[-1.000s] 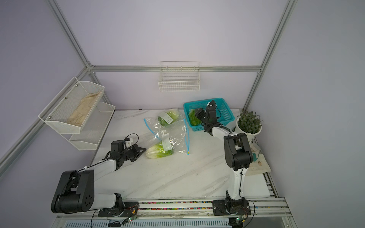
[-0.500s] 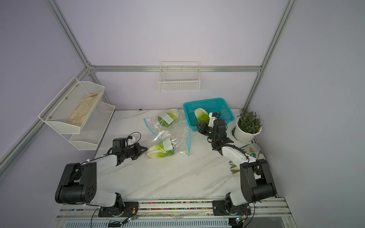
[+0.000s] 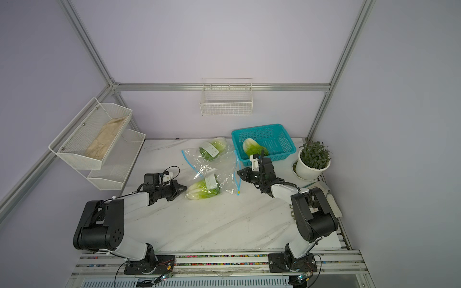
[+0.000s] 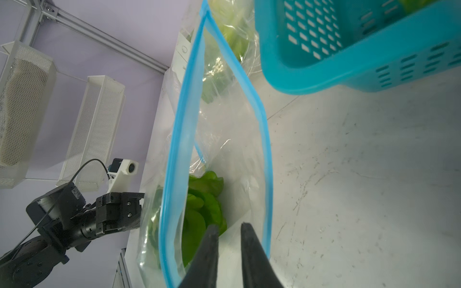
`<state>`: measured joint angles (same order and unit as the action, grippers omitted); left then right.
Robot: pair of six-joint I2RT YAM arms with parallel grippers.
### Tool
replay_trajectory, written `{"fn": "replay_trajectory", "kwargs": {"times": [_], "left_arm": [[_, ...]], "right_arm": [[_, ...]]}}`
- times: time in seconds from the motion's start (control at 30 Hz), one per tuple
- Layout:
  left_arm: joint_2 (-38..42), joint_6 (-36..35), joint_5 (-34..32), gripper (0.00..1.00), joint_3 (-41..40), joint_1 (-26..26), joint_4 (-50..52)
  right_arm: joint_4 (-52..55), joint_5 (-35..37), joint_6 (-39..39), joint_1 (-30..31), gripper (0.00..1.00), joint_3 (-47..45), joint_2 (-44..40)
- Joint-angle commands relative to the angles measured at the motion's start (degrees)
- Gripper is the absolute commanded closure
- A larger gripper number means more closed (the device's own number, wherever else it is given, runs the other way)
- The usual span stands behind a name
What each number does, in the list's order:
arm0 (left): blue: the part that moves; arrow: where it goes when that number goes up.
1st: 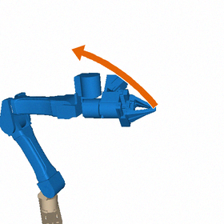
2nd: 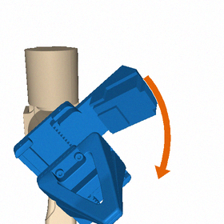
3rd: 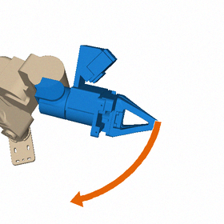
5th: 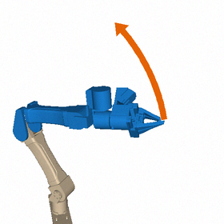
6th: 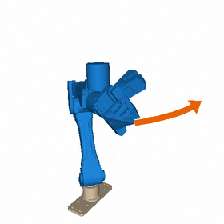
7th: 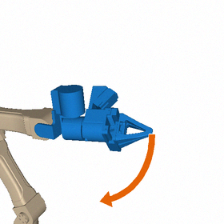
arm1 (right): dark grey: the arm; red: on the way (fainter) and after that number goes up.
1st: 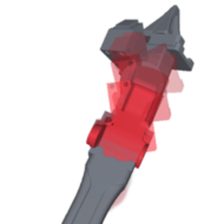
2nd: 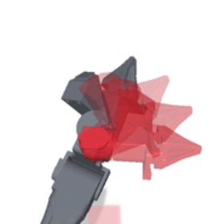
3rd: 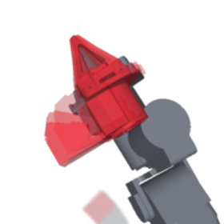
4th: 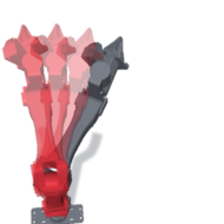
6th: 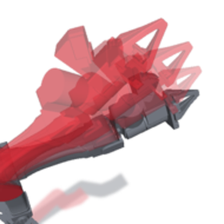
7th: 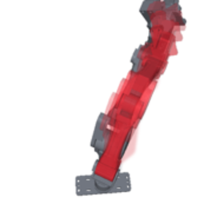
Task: Open the zip-top bag and take out the chinese cabbages
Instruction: Pick up the Chinese cabbage from the zipper food storage bag.
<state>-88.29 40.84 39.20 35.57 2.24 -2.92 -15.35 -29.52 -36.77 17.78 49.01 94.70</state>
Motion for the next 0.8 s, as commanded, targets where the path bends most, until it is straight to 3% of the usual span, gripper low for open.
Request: {"fn": "replay_trajectory", "kwargs": {"times": [0.0,0.13,0.33,0.53,0.77], "left_arm": [[-0.7,-2.1,1.3,1.00,2.2,0.3,0.5],[-0.7,-2.2,1.0,1.00,2.3,0.3,0.5],[-1.3,-2.3,1.1,1.00,2.8,0.3,0.7],[-1.6,-2.3,1.1,1.00,3.2,0.3,0.9],[-2.1,-2.5,1.3,1.00,3.5,0.2,1.2]], "right_arm": [[-0.2,-0.7,0.9,1.2,0.81,2.5,1.6],[-0.2,-3.9,1.8,2.2,0.81,4.9,5.2],[2.5,-12.9,6.8,5.0,0.70,9.6,11.5],[5.2,-18.4,11.4,8.5,0.69,12.5,15.2],[-3.7,-21.8,7.6,9.7,0.65,11.6,16.6]]}}
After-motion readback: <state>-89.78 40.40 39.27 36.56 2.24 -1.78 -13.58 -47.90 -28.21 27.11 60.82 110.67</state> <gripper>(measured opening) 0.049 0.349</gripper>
